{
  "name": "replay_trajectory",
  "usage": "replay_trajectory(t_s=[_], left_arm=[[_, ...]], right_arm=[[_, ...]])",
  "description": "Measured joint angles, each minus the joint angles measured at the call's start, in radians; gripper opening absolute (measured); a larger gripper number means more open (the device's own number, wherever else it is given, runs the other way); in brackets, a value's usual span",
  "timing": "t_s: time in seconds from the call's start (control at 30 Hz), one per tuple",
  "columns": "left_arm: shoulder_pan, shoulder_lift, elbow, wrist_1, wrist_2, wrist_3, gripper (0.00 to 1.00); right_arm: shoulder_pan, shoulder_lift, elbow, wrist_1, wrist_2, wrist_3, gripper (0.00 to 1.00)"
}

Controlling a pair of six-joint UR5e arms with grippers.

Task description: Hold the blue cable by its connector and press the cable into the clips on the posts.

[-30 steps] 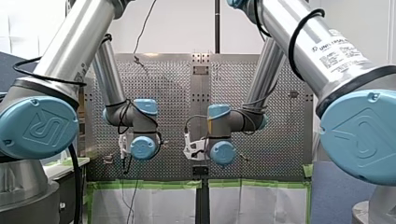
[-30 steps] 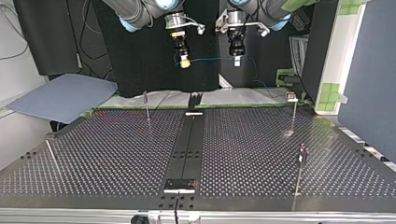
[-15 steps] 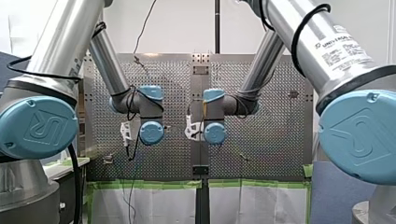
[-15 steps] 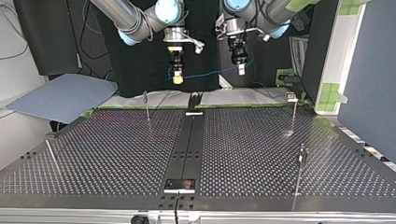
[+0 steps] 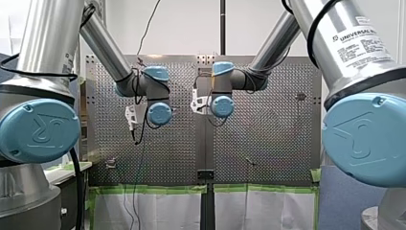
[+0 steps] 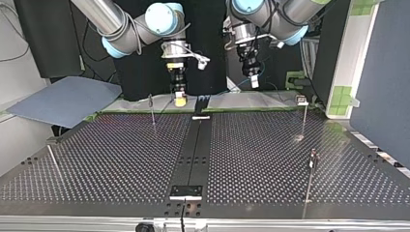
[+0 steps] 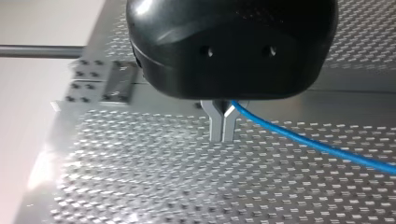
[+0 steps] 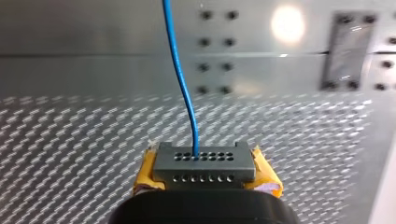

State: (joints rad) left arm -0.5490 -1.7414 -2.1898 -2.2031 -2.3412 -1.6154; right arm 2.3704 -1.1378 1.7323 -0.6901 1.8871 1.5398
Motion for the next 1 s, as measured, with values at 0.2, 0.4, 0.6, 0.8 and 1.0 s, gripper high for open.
replay_trajectory(t_s=[0.2, 0.4, 0.6, 0.8, 1.0], left_arm=[[0.006, 0.060, 0.048, -0.060, -0.009, -0.007, 0.01], [0.019, 0.100, 0.059, -0.111, -0.034, -0.010, 0.01], [0.039, 0.121, 0.059, -0.166, -0.053, -0.012, 0.01], [0.084, 0.137, 0.059, -0.230, -0.031, -0.023, 0.01], [0.142, 0.153, 0.059, -0.290, 0.020, -0.027, 0.01]], right_arm=[[-0.006, -0.063, -0.048, 0.063, -0.063, 0.008, 0.00], [-0.007, -0.106, -0.081, 0.122, -0.122, 0.021, 0.00], [-0.008, -0.111, -0.090, 0.177, -0.177, 0.027, 0.00], [-0.002, -0.111, -0.093, 0.210, -0.231, 0.028, 0.00], [0.003, -0.111, -0.108, 0.222, -0.253, 0.028, 0.00]])
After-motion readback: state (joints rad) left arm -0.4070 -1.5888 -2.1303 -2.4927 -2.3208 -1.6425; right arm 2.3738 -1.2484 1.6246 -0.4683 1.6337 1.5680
